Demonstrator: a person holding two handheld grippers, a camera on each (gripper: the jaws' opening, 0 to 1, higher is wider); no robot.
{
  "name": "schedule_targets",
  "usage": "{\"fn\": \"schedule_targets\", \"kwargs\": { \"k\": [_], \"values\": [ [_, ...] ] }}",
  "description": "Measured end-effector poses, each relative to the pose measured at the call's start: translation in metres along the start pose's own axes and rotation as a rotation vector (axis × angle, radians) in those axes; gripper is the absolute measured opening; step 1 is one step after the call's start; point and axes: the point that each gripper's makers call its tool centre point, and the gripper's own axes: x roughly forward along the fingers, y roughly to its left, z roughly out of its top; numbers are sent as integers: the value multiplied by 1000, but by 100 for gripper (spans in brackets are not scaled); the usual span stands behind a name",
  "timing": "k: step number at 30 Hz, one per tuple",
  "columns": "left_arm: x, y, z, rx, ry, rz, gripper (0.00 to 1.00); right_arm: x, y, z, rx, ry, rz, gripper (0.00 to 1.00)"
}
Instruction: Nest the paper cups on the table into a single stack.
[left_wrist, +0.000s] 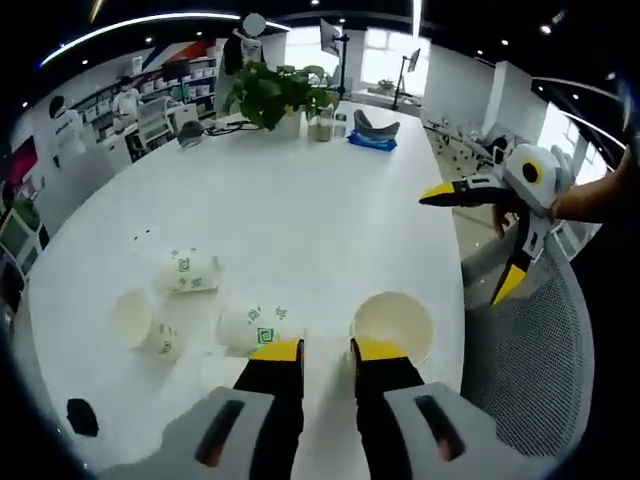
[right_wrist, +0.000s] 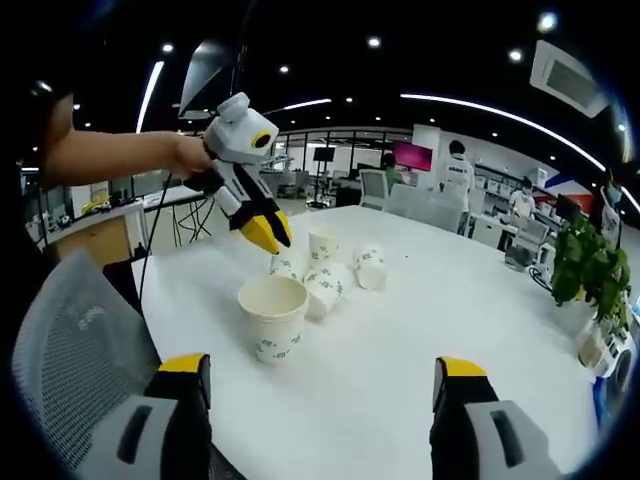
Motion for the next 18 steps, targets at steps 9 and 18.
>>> {"fn": "schedule_targets", "kwargs": {
  "k": [9, 18],
  "values": [
    [-13, 37, -7, 6, 1, 73, 24, 0, -1, 2, 34, -12, 3, 97],
    [-12, 68, -5, 30, -20, 122, 32, 0, -1, 2, 72, -12, 11, 100]
  ]
}}
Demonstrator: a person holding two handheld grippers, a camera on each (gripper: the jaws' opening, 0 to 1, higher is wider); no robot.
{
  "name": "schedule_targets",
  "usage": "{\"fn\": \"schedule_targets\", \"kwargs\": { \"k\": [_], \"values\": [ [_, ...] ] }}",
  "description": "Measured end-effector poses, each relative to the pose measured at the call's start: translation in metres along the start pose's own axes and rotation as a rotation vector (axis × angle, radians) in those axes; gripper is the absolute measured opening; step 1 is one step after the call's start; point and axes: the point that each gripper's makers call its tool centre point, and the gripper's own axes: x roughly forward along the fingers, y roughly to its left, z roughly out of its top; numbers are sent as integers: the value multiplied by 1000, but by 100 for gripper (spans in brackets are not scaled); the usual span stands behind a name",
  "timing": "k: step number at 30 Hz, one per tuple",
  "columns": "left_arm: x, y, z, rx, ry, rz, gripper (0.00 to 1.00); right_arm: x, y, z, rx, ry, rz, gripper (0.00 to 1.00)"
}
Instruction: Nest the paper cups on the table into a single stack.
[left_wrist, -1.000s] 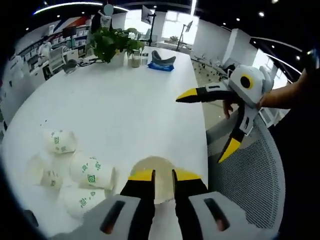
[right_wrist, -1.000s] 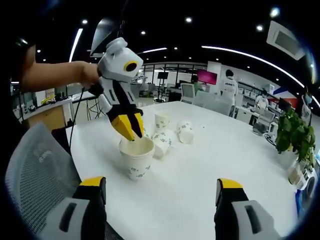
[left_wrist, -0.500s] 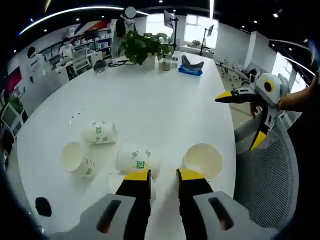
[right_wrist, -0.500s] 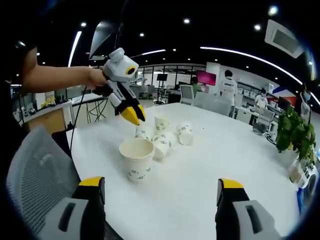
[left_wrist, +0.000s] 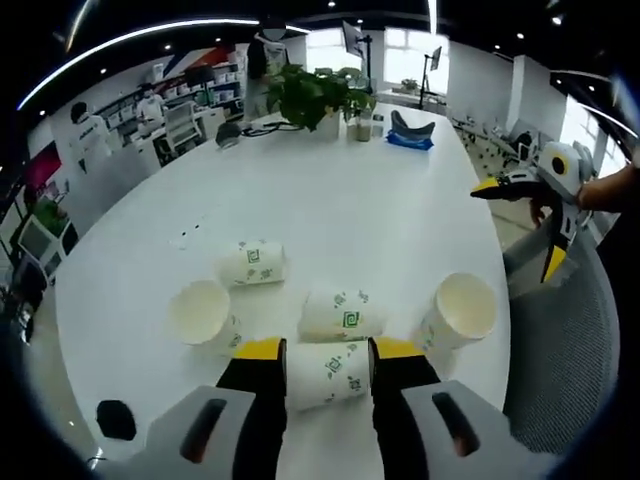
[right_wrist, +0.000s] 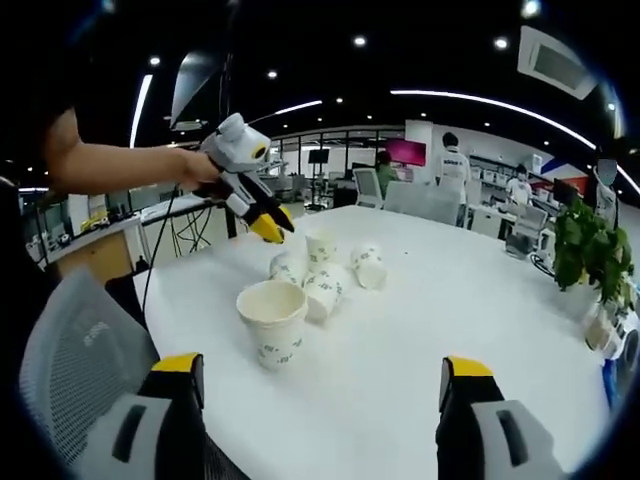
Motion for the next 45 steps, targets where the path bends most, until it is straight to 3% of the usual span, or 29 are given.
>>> {"fn": "schedule_targets", "kwargs": {
  "k": [7, 11, 17, 27, 33, 37, 41, 42, 45],
  "values": [
    [8, 28, 1, 8, -21, 34, 36, 0, -3, -1, 15, 5, -10, 100],
    [11, 33, 4, 10, -26, 47, 36, 0, -3, -2, 8, 11, -14, 100],
    [21, 50, 9, 12, -43, 65, 33, 0, -5, -3, 6, 15, -19, 100],
    [39, 79, 5, -20, -45, 74, 26, 0, -7, -6, 3, 25, -26, 99],
    [51, 80, 4, -40, -21, 59, 22, 1, -6, -7, 2, 35, -26, 99],
    [61, 93, -2, -46, 2, 61, 20, 1, -8, -8, 7, 34, -32, 99],
    [58, 76, 4, -44, 26, 67, 18, 0, -9, -7, 10, 32, -38, 98],
    [64, 85, -1, -46, 29, 67, 18, 0, -9, -7, 11, 33, -39, 98],
    [69, 90, -5, -53, 39, 69, 15, 0, -9, -7, 12, 34, -41, 98]
  ]
}}
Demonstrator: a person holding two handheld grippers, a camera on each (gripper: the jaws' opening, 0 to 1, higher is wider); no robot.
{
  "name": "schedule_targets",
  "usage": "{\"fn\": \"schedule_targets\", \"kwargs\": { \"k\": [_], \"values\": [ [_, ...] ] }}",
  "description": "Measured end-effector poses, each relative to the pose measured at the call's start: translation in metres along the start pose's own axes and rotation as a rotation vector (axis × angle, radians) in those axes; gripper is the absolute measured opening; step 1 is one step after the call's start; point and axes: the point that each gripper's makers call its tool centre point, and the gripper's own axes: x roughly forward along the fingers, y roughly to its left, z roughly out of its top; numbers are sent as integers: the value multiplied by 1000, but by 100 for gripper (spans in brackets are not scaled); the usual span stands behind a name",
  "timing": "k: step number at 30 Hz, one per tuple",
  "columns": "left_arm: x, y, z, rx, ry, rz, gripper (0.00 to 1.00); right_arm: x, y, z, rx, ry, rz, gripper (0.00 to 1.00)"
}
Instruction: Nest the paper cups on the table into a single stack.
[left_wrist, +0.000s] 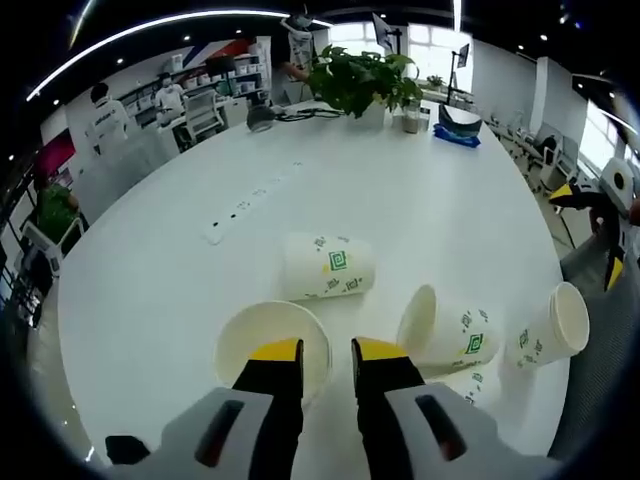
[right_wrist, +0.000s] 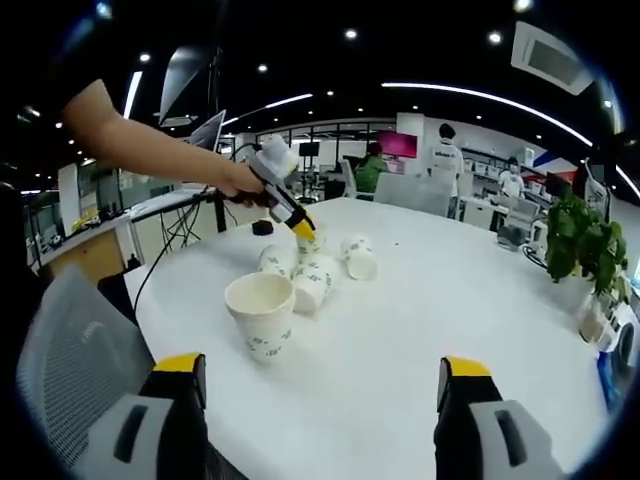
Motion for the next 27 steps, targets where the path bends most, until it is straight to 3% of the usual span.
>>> {"fn": "schedule_targets", "kwargs": {
  "k": [2, 11, 24, 27],
  "values": [
    [5, 8, -4, -2, 9, -1, 14, 0, 0, 0, 1, 2, 0, 98],
    [5, 4, -12, -13, 44, 5, 3, 0, 1, -1, 2, 8, 2, 97],
    [-5, 2, -17, 4, 50, 9, 0, 0, 2, 0, -7, 7, 4, 96],
    [-12, -6, -14, 7, 48, 15, 0, 0, 2, 0, -10, 5, 5, 96]
  ]
}}
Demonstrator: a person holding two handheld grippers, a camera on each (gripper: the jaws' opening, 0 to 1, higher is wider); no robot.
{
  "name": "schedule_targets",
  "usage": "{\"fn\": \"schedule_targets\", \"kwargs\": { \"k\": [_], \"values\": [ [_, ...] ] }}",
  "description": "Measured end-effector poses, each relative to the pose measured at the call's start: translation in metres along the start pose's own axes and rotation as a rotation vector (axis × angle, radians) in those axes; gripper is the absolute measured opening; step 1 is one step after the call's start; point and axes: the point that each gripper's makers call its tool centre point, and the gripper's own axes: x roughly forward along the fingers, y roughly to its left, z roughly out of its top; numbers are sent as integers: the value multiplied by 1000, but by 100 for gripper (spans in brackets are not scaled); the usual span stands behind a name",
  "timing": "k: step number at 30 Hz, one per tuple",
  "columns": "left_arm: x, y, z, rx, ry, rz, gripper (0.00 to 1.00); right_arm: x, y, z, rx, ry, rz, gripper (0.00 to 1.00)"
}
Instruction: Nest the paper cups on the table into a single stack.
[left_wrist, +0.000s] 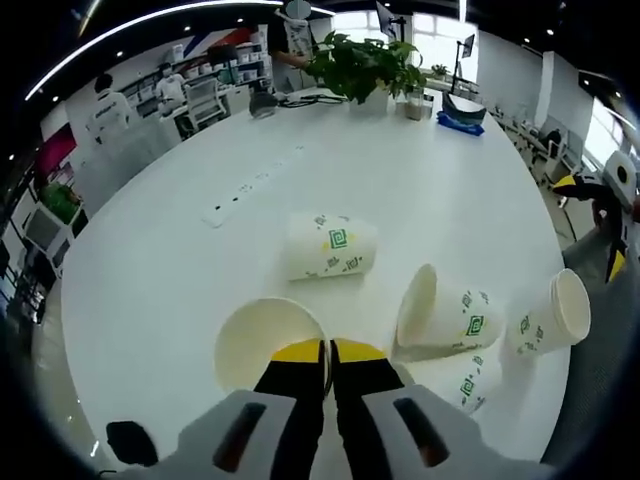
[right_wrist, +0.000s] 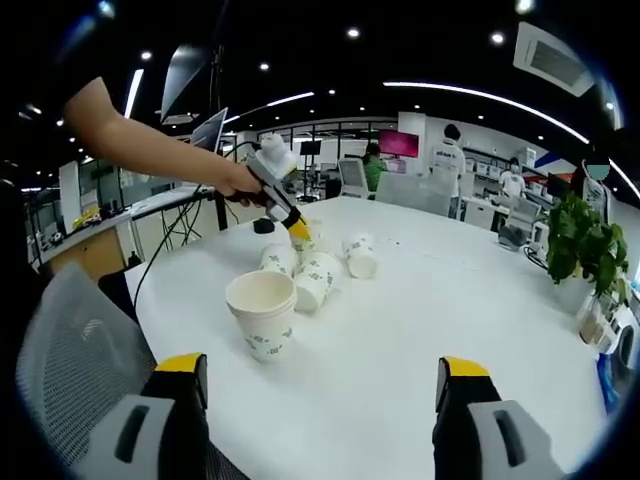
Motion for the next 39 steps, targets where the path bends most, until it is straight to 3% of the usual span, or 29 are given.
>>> {"fn": "schedule_targets", "kwargs": {
  "k": [13, 39],
  "values": [
    [-15, -5, -2, 11, -8, 5, 0, 0, 1, 2, -11, -13, 5, 96],
    [-54, -45, 9, 43, -58, -32, 0, -2, 4, 5, -18, -28, 17, 96]
  ]
}}
